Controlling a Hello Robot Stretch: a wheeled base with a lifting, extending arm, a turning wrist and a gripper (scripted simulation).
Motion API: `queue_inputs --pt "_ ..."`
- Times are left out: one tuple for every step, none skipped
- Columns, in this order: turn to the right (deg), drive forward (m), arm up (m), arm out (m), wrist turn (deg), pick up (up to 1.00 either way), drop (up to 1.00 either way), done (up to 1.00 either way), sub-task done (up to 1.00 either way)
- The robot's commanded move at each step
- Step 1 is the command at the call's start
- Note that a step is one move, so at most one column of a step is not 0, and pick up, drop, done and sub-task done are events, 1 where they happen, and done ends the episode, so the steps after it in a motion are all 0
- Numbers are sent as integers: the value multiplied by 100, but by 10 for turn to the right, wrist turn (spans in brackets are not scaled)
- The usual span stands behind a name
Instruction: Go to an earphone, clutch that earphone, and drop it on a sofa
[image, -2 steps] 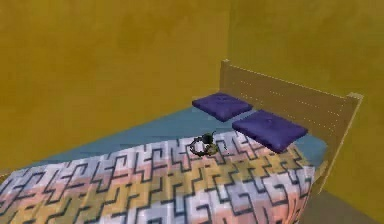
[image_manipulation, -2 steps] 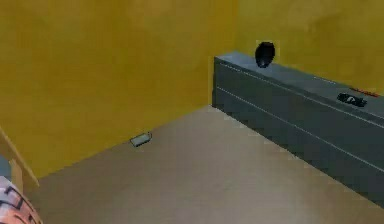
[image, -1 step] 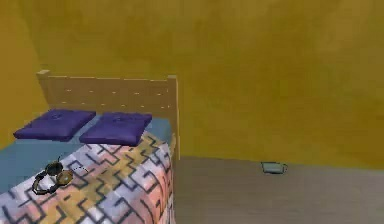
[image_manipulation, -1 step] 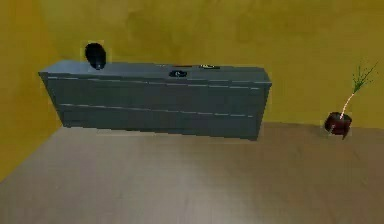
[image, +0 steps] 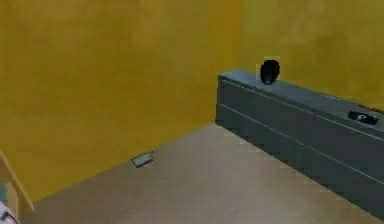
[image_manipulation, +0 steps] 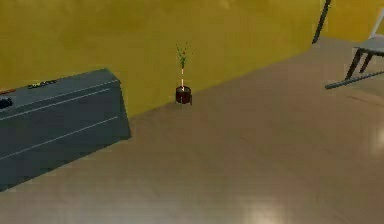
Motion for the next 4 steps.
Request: queue_inputs --pt "450 0 0 0 0 0 0 0 0" --pt "60 0 0 0 0 0 0 0 0" --pt "0 35 0 0 0 0 0 0 0" --pt "-450 0 0 0 0 0 0 0 0"
